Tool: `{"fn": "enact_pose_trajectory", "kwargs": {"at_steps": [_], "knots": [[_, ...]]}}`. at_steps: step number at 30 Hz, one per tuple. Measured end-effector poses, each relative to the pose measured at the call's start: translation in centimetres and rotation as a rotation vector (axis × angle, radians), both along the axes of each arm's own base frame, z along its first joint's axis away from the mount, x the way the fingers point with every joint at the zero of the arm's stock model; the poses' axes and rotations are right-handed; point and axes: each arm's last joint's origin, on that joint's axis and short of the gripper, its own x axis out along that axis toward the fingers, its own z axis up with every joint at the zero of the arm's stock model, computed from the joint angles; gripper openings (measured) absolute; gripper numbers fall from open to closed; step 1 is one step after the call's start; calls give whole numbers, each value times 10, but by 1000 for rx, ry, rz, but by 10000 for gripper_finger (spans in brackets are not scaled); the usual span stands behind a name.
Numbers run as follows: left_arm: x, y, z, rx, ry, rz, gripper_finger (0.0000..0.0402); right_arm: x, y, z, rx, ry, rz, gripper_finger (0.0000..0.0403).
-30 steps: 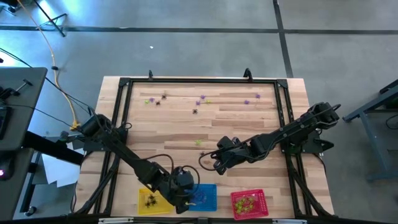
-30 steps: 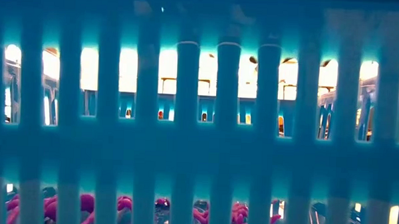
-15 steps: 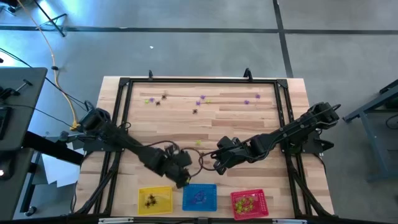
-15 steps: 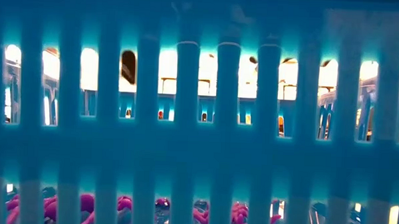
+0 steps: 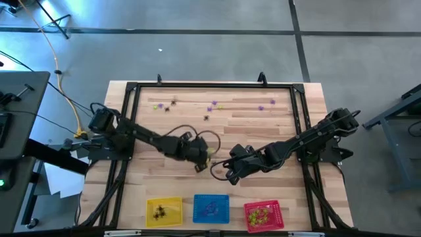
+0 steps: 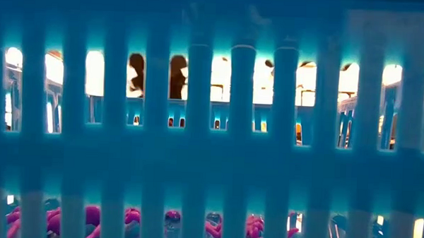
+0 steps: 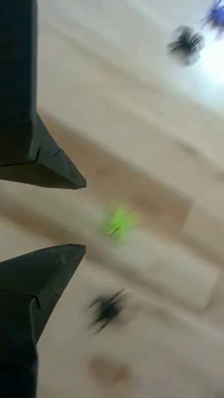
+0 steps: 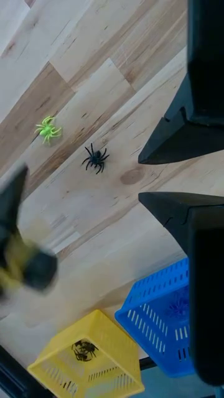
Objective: Sort Halloween decoration
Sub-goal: Put the green spider toy into the red bin
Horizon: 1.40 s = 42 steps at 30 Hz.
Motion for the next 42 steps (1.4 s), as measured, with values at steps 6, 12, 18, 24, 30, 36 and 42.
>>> {"fn": "enact_pose_trajectory", "kwargs": {"at_steps": [6, 12, 18, 24, 30, 36, 42], "knots": [[15, 36, -1, -80, -121, 7, 142, 0, 0, 0, 0, 0, 0, 79], [17, 45, 0, -92, -127, -10, 146, 0, 0, 0, 0, 0, 0, 79], [18, 44, -14, -93, -64, -26, 167, 0, 0, 0, 0, 0, 0, 79], [24, 42, -40, -105, -15, -62, 186, 0, 0, 0, 0, 0, 0, 79], [30, 42, -52, -100, -22, -57, 189, 0, 0, 0, 0, 0, 0, 79], [29, 42, -61, -117, 5, -16, 179, 0, 0, 0, 0, 0, 0, 79], [27, 41, -63, -126, 28, 1, 114, 0, 0, 0, 0, 0, 0, 79]]}}
